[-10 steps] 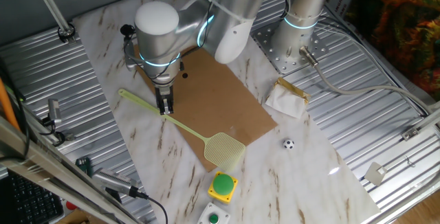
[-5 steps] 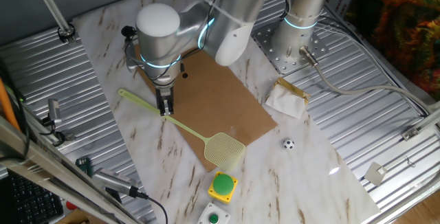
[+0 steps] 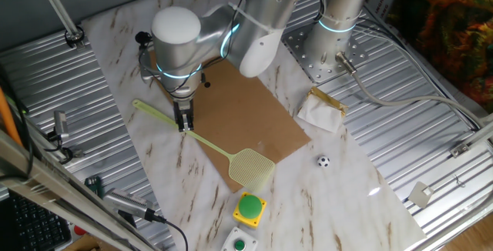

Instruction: Swat with a flyswatter

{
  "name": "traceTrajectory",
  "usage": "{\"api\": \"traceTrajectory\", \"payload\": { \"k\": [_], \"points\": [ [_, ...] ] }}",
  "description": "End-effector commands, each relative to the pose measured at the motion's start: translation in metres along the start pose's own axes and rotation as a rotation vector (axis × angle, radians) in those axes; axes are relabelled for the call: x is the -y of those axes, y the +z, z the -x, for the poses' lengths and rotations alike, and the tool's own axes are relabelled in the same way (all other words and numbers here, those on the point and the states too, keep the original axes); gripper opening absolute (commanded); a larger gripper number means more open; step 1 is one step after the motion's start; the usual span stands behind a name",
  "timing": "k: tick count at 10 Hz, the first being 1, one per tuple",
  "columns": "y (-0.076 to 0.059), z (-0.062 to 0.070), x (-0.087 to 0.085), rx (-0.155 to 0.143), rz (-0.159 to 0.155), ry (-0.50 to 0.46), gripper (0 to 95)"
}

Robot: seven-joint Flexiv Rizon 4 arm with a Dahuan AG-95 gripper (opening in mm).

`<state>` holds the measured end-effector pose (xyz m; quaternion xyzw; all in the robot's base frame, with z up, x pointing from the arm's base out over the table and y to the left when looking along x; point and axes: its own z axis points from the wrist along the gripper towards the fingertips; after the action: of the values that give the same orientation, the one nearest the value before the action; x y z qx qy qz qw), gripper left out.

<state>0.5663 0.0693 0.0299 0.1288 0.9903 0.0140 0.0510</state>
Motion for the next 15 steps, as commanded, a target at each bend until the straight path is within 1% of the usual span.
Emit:
{"api": "traceTrajectory", "payload": {
  "k": [1, 5, 7, 13, 14, 15],
  "points": [
    [0.0021, -0.0008, 0.0002, 0.007, 0.0, 0.0, 0.0],
    [0.0028, -0.0008, 0.0, 0.002, -0.005, -0.012, 0.0],
    [0.0028, -0.0008, 0.0, 0.006, -0.012, -0.028, 38.0],
    [0.0028, -0.0008, -0.0001, 0.002, -0.01, -0.032, 38.0],
    [0.0028, -0.0008, -0.0001, -0.027, -0.001, -0.024, 38.0],
    [0.0028, -0.0008, -0.0001, -0.044, -0.003, -0.022, 38.0]
  ]
}}
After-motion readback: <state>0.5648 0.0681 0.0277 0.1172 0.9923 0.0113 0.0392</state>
